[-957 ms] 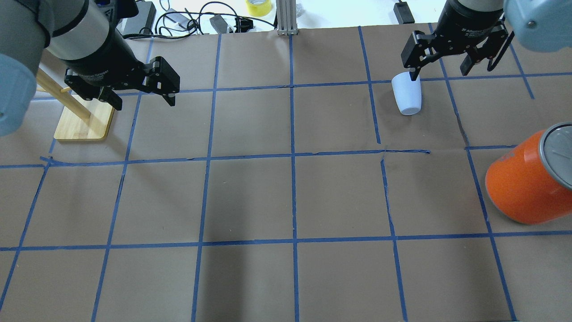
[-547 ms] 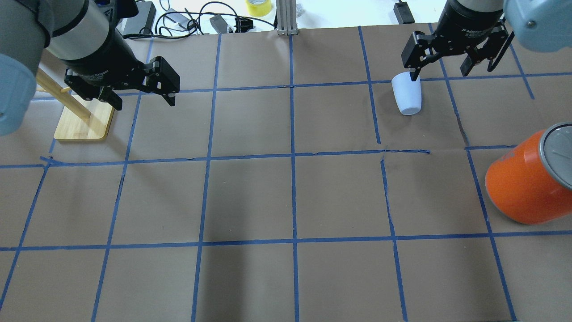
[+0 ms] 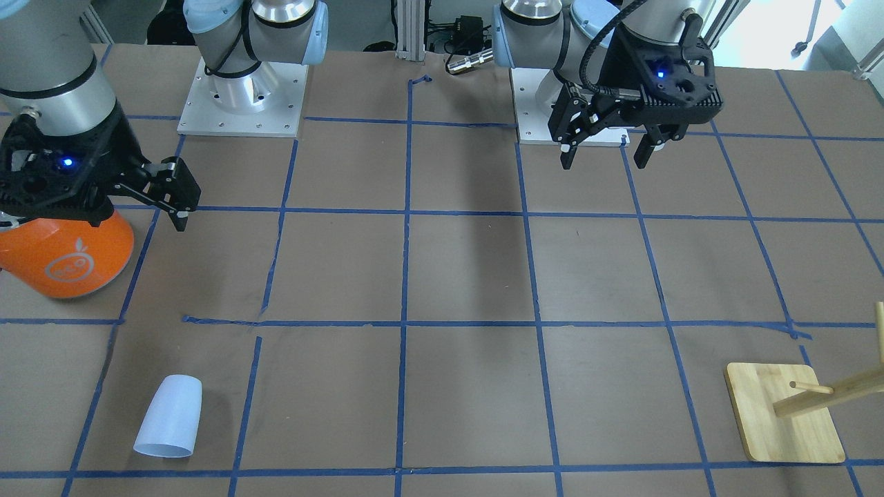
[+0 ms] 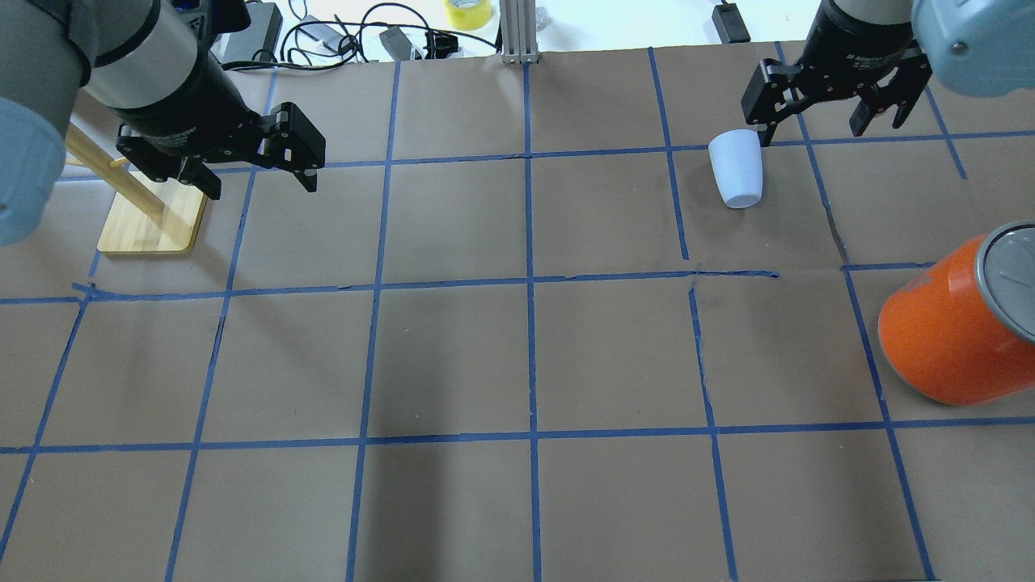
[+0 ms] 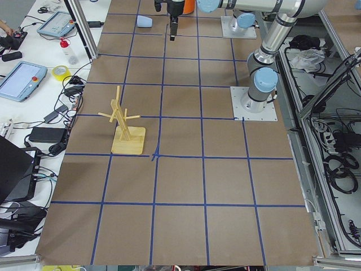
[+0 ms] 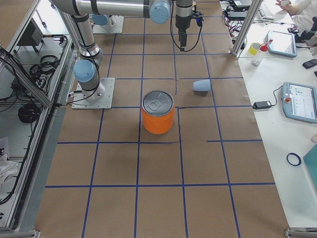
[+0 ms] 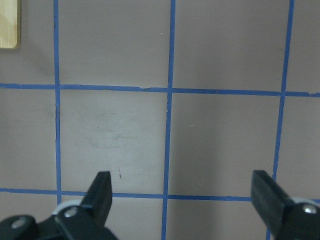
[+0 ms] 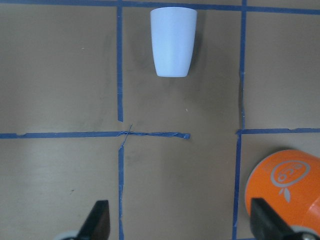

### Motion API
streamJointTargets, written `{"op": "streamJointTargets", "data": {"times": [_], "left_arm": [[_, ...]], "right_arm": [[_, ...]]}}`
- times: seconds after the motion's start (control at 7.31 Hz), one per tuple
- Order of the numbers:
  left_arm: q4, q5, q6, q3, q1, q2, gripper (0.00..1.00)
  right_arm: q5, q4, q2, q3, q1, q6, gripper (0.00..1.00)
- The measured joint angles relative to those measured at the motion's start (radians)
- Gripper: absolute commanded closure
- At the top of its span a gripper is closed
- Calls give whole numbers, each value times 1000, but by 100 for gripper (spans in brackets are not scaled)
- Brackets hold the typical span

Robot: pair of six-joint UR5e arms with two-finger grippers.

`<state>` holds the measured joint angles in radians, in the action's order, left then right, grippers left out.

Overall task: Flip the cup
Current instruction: 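Move the right gripper down over the mouth-down white cup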

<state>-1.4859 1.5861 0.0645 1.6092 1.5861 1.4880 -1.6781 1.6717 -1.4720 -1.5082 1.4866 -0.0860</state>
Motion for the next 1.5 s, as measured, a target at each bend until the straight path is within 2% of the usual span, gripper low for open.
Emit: {"op": "streamJointTargets", "data": {"times": [0.27,0.68,1.09,1.5], "left_arm": [[0,1,0,0,0,0,0],[-1,1,0,0,0,0,0],[-1,0,0,0,0,0,0],[-1,0,0,0,0,0,0]], "right_arm": [[-7,32,14,-7,-63,-77,0],[28,201,162,-11,-88,-147,0],[72,370,298,-13,-87,-112,0],[122,447,412,-14,-82,13,0]]}}
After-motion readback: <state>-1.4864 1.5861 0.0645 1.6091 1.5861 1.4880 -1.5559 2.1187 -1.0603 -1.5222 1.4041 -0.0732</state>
